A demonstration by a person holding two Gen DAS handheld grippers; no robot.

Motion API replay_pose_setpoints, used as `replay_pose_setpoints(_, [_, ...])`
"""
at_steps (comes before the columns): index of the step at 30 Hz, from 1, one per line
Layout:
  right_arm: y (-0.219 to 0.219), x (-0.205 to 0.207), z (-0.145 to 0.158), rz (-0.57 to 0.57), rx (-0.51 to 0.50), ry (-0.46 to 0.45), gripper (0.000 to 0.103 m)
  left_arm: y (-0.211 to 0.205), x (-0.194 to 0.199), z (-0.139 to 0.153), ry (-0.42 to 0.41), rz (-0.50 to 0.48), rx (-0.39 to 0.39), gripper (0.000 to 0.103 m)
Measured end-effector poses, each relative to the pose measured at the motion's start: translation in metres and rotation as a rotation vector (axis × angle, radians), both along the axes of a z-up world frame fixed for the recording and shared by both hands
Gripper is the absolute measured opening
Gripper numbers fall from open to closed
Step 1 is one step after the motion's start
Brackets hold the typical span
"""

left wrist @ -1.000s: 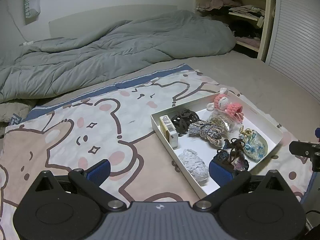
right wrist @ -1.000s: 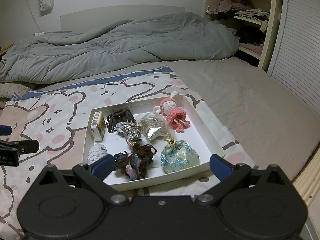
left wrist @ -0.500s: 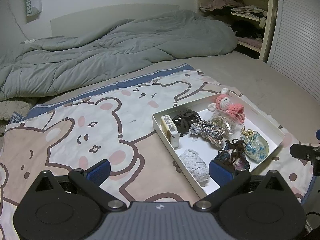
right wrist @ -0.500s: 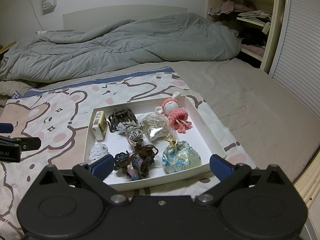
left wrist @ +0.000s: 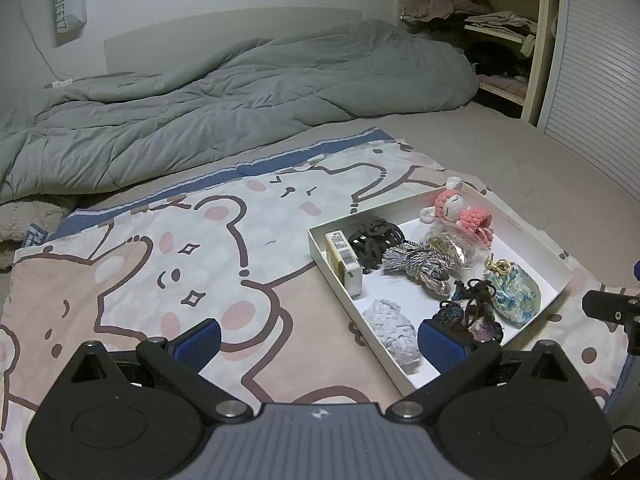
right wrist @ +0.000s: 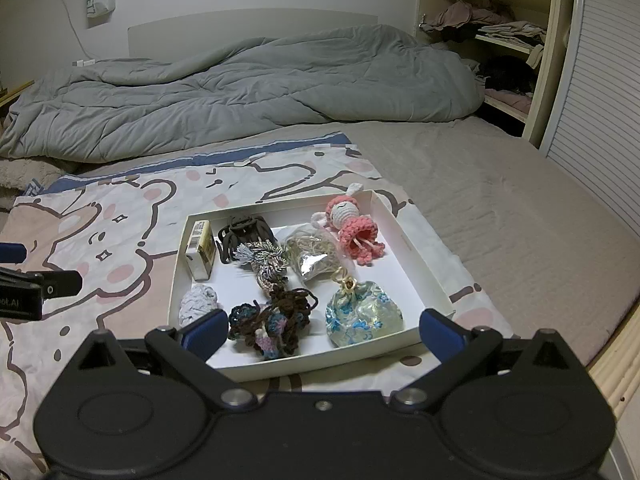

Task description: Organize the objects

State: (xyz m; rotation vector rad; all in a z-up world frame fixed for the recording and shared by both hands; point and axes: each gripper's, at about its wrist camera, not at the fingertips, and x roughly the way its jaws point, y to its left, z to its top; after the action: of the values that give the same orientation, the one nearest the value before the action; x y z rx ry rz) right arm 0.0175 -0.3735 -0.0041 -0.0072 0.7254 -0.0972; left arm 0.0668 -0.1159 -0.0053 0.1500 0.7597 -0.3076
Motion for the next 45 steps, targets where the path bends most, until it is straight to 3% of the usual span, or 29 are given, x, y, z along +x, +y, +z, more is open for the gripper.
replay_pose_setpoints(45, [0.0044,0.0002,-0.0025,0.007,-0.004,0.004,0.103,-0.0073,-0.0034,0.0009,0.003,-0.009,-0.002,0.103])
